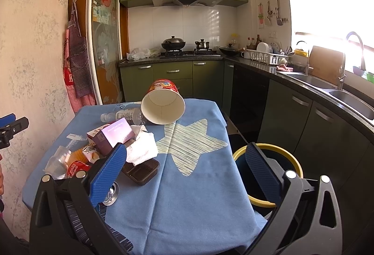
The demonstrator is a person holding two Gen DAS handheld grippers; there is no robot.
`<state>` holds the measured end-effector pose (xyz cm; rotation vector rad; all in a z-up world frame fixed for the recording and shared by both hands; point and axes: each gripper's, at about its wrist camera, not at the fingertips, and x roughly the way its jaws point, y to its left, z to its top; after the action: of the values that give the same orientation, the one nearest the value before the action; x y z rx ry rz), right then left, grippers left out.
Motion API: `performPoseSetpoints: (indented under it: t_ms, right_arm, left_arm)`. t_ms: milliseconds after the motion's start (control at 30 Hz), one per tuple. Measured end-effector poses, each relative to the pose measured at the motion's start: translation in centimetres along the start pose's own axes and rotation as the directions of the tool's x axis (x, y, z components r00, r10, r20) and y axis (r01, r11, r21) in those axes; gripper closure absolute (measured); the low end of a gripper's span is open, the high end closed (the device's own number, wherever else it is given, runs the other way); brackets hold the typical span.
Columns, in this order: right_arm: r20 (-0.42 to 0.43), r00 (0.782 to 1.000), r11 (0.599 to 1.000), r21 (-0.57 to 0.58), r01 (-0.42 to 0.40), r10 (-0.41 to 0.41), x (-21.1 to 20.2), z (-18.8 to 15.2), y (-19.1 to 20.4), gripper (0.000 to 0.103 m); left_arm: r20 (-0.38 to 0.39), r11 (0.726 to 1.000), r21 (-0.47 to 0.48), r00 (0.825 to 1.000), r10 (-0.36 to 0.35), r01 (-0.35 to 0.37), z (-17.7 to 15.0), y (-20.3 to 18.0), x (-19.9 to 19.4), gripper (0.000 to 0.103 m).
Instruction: Collect trash
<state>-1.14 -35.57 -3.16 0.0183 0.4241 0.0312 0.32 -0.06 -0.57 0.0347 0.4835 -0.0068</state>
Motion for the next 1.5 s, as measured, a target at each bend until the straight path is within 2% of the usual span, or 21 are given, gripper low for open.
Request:
performPoseSetpoints:
  t_ms: [1500]
  right_arm:
    - [-0.007,1.0,1.0,0.002,0.002,-0.002,0.48,-0.35,-0.24,0.006]
  left_arm:
    - [-0.014,1.0,0.008,1.0,-0.004,0.004,-0.11,-0.32,0.19,0.004]
